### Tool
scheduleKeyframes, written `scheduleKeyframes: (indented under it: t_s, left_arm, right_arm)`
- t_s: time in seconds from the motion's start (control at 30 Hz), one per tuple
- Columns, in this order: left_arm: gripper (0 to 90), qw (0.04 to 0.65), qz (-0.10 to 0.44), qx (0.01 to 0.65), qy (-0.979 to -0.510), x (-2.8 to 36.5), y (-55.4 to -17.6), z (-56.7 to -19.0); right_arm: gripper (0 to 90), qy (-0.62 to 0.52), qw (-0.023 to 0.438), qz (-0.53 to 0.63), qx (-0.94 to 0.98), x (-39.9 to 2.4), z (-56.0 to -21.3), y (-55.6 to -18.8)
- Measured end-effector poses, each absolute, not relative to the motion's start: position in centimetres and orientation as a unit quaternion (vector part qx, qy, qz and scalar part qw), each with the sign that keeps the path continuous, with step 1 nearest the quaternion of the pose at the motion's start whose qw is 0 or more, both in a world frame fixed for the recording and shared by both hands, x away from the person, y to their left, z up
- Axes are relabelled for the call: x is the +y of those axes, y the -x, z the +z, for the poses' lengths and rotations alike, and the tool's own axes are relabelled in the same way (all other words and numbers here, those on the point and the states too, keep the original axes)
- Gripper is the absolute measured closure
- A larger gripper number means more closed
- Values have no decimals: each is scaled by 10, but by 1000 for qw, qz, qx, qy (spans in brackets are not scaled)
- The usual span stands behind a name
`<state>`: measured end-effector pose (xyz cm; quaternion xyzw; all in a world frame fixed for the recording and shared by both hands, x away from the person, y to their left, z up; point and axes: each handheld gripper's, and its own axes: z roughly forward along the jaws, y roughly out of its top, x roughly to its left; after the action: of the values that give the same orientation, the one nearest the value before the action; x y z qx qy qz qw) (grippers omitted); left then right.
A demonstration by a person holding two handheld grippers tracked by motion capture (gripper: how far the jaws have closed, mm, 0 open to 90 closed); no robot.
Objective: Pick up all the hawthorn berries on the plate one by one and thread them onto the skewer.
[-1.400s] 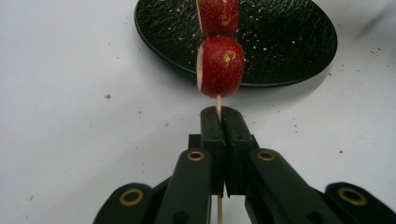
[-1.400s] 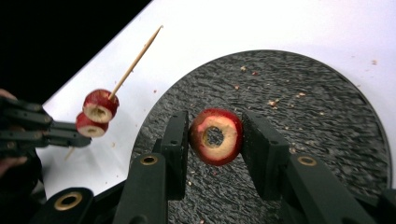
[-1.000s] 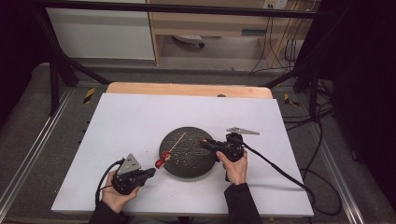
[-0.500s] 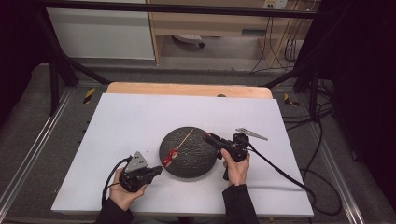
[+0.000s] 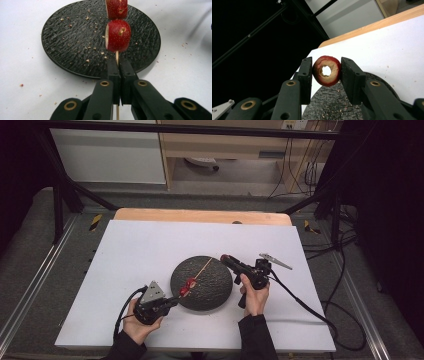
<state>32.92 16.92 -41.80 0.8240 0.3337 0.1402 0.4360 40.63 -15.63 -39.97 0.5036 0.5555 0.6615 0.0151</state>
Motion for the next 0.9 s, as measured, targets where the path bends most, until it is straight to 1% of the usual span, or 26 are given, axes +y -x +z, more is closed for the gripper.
scheduleKeyframes:
  t_s: [0.3,0.5,0.9]
  left_arm:
    - [883,439,138,327,-825,158,-327,-417]
    - [883,440,132,330,-825,154,-327,-418]
    - [882,447,121,344,-817,143,-326,-419]
  right_arm:
    - [634,-511,26,679,526,-157,-398,-411]
    - [634,-512,40,694,505,-155,-400,-414]
    - [635,-513,52,710,479,-154,-403,-418]
